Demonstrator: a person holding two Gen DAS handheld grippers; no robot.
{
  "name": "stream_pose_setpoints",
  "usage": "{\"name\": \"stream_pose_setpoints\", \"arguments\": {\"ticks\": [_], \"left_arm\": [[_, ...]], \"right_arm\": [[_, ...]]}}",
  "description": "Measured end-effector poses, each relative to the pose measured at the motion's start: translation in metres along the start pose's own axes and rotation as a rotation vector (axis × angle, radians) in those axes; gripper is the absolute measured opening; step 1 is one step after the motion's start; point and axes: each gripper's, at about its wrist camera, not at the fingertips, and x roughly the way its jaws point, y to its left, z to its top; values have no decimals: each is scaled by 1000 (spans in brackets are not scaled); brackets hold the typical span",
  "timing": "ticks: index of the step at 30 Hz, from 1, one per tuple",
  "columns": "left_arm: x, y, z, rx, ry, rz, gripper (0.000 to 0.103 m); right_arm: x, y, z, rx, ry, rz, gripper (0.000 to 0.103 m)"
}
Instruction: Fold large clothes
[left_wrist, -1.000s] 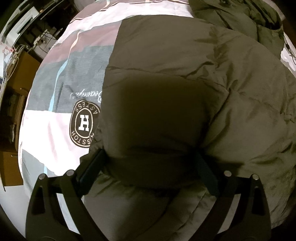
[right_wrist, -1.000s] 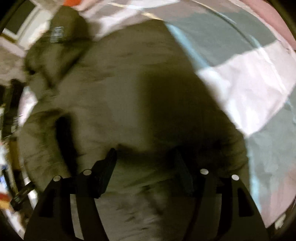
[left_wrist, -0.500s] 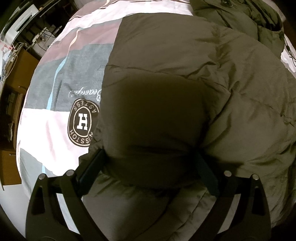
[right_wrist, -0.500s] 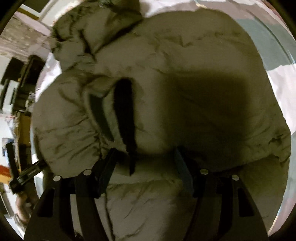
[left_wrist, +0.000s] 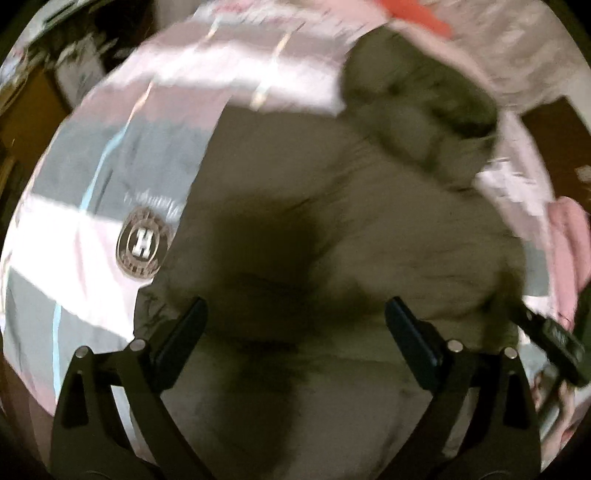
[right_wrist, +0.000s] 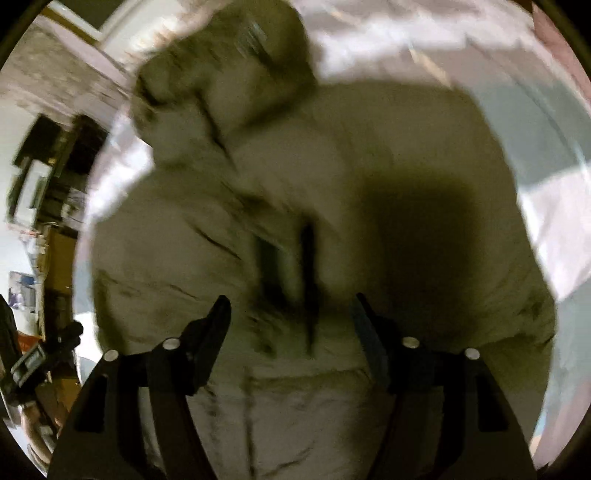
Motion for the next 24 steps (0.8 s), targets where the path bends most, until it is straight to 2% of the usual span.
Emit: {"name": "stream_pose_setpoints", "arguments": {"ticks": [3,6,8,10,13,16,19,24], "left_arm": [[-25,-26,-5,87,-78,-10,100],[-24,-39,-7,167,-93,22,100],[-20,-38,-9,190,-92,58,100],[-13,-31,-9,180,-67,67,100],[-2,-11,-5,86,0,58,100],[-1,5,-3,22,19,30,100],[-2,9,-3,19,5,63,100],[2,10,-4,18,18,68,100]], "right_arm": [[-17,21,12,-81,-90,-23,82],[-11,25,17,-101,-90,-55,82],[-1,21,17,-69,-56,-50,82],[9,19,17,-30,-25,-33,82],[16,9,18,19,-4,-15,82],[17,0,15,65,4,8,82],[18,-2,13,84,20,18,82],[20,-5,8,87,40,13,82]]}}
